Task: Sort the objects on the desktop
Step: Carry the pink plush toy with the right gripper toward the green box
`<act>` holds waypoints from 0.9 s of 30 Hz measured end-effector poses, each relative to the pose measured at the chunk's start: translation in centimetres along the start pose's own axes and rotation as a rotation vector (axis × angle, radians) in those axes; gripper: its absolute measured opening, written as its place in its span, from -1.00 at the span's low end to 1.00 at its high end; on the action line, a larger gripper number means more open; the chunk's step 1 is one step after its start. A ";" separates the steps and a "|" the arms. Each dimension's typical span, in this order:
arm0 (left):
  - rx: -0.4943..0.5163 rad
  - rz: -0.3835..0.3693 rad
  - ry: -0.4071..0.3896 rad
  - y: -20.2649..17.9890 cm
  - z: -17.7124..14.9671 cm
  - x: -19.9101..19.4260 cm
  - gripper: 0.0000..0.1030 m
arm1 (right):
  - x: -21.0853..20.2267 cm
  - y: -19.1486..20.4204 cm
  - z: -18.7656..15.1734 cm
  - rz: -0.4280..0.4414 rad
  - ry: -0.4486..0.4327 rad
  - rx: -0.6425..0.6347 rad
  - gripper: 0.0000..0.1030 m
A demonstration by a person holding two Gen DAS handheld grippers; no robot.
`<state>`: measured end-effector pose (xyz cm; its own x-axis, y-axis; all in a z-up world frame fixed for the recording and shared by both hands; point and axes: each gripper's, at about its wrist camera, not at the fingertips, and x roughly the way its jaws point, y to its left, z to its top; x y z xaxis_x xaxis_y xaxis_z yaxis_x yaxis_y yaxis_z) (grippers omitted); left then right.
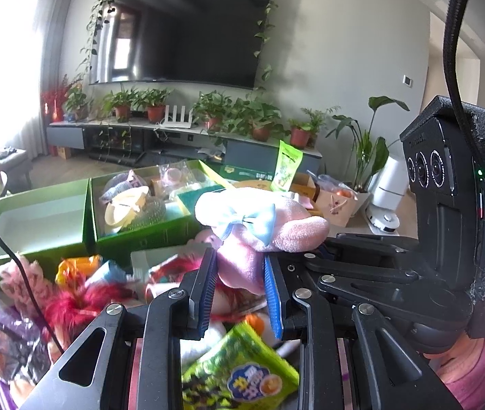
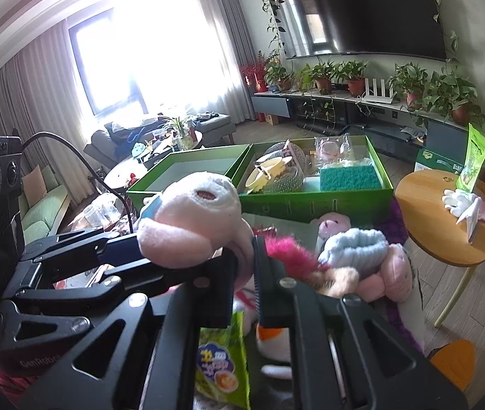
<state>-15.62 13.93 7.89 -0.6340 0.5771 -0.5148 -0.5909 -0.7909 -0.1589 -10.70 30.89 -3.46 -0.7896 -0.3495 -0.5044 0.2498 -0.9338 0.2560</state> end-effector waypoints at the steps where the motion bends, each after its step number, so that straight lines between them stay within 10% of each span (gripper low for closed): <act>1: 0.005 0.001 0.001 0.0 0.3 0.3 -0.49 | 0.2 -0.4 0.4 -0.001 -0.002 0.002 -0.80; 27: 0.009 -0.024 0.043 2.0 6.0 7.9 -0.49 | 4.9 -6.5 5.6 -0.013 -0.004 0.056 -0.80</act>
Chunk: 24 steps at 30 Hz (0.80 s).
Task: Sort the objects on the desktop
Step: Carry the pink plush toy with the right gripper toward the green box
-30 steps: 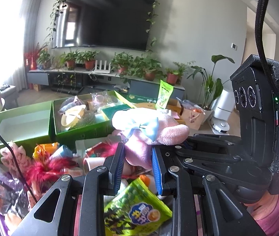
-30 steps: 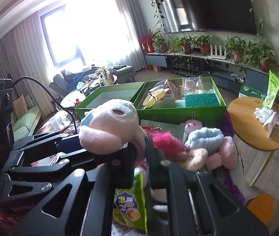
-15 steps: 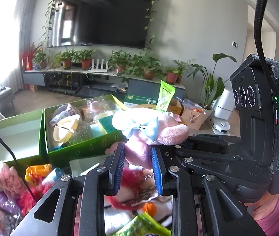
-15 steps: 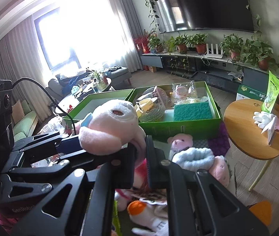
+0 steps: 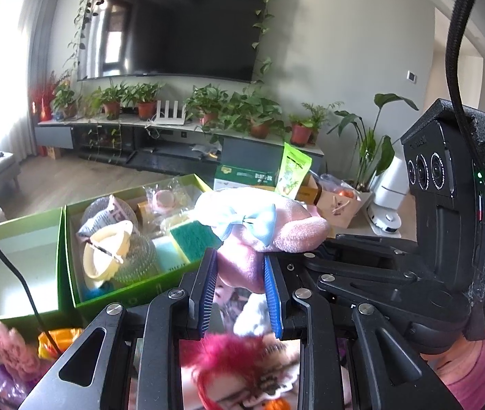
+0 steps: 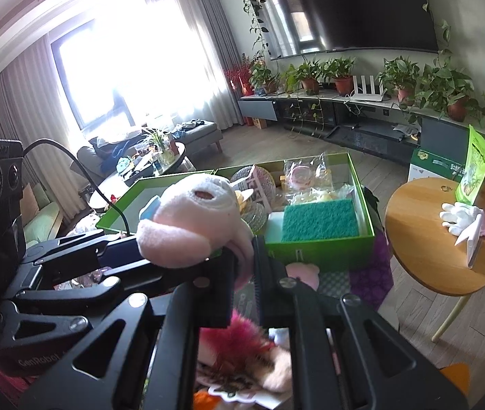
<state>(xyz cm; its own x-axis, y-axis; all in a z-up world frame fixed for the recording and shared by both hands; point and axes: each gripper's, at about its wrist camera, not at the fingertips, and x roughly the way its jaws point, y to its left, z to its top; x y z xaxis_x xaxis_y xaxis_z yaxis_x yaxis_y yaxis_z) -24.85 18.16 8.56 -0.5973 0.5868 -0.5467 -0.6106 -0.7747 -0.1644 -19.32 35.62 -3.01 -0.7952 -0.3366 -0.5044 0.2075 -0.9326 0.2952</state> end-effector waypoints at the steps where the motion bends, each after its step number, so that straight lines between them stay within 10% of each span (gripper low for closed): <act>1: 0.001 -0.001 0.002 0.0 0.0 0.0 -0.49 | 0.2 -0.3 0.3 0.002 -0.001 0.004 -0.80; 24: 0.024 -0.003 0.058 2.9 7.7 7.9 -0.49 | 5.5 -5.7 6.9 0.026 -0.010 0.049 -0.80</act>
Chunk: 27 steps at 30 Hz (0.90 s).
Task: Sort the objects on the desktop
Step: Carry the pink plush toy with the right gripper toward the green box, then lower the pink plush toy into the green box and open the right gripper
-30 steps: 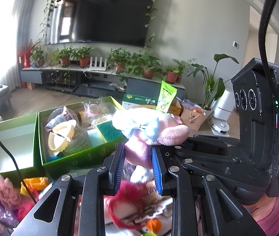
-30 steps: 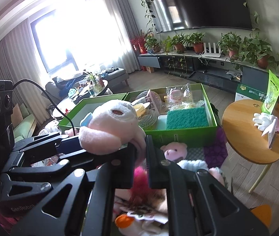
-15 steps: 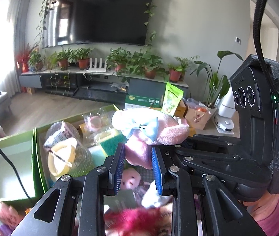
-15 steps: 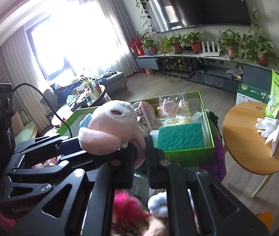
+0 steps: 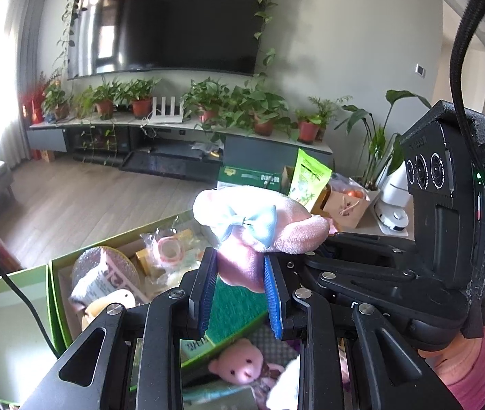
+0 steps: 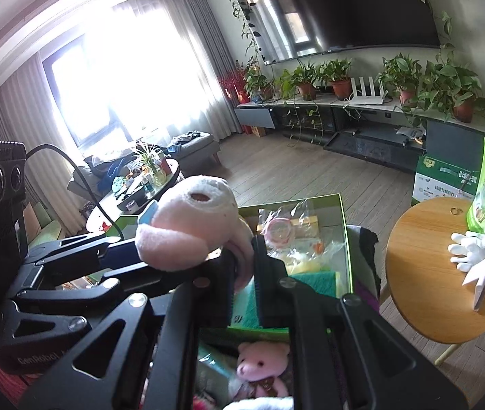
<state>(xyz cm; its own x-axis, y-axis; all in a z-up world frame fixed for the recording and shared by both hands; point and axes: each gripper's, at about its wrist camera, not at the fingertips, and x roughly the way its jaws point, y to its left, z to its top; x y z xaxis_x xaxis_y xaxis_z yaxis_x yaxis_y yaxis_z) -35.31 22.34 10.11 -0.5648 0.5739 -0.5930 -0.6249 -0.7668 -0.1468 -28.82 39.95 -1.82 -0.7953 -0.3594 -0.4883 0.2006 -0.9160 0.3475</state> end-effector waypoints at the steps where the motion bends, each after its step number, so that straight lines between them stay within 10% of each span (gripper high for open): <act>1: 0.001 0.001 0.006 0.1 0.1 0.4 -0.49 | 0.3 -0.3 0.2 -0.001 0.005 0.004 -0.80; 27: -0.034 -0.007 0.168 3.5 1.1 11.0 -0.49 | 8.6 -7.2 0.7 -0.016 0.121 0.092 -0.80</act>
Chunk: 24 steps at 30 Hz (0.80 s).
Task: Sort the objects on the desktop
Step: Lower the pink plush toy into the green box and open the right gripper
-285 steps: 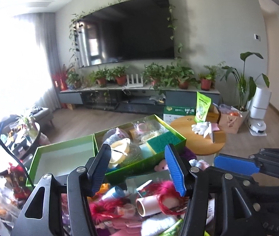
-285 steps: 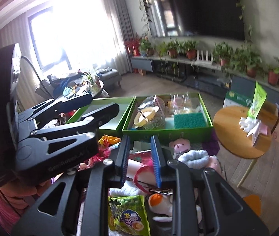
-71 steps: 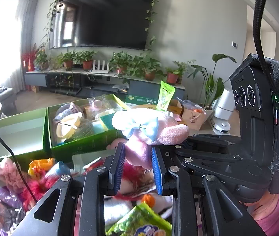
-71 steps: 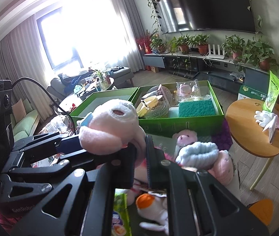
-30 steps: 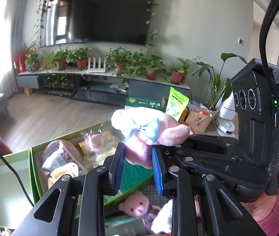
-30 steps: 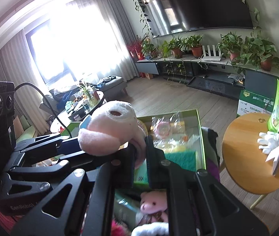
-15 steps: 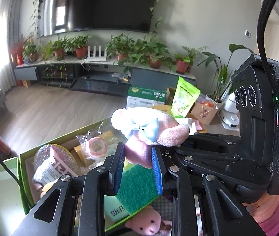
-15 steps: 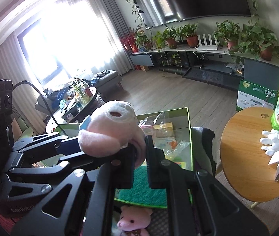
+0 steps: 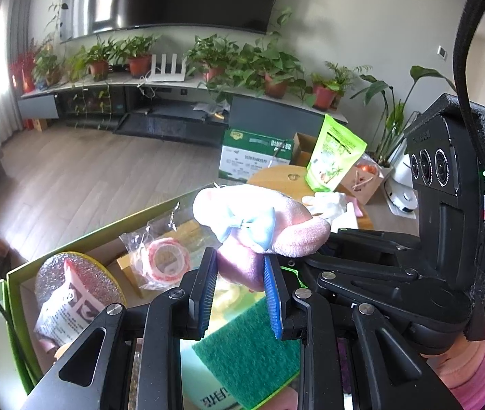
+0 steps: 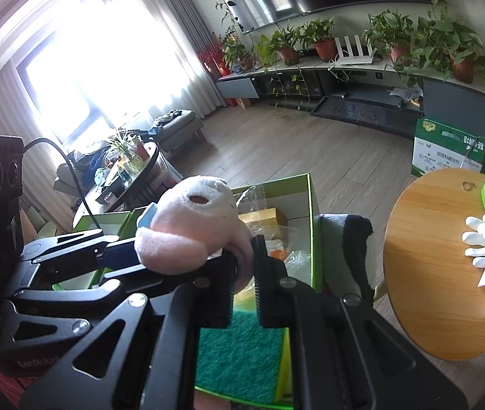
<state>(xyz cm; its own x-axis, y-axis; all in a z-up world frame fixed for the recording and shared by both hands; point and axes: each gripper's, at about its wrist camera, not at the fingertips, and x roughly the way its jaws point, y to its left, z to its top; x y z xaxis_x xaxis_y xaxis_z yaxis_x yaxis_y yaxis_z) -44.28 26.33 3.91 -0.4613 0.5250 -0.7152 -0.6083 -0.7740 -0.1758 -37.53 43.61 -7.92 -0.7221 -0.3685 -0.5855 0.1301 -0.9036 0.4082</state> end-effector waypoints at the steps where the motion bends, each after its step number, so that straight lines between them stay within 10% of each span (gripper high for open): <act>1: 0.003 0.000 0.004 0.0 0.0 0.2 -0.49 | 0.1 -0.1 0.0 0.000 0.001 0.002 -0.80; 24: -0.034 0.050 0.090 1.8 -0.6 2.0 -0.24 | 2.3 -1.2 0.6 -0.140 0.005 0.041 -0.49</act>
<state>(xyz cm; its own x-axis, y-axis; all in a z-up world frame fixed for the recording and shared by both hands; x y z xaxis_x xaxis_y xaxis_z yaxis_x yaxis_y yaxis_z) -45.91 25.76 1.79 -0.4296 0.4524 -0.7815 -0.5628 -0.8110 -0.1601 -39.79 43.94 -9.29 -0.7275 -0.2409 -0.6424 0.0006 -0.9366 0.3505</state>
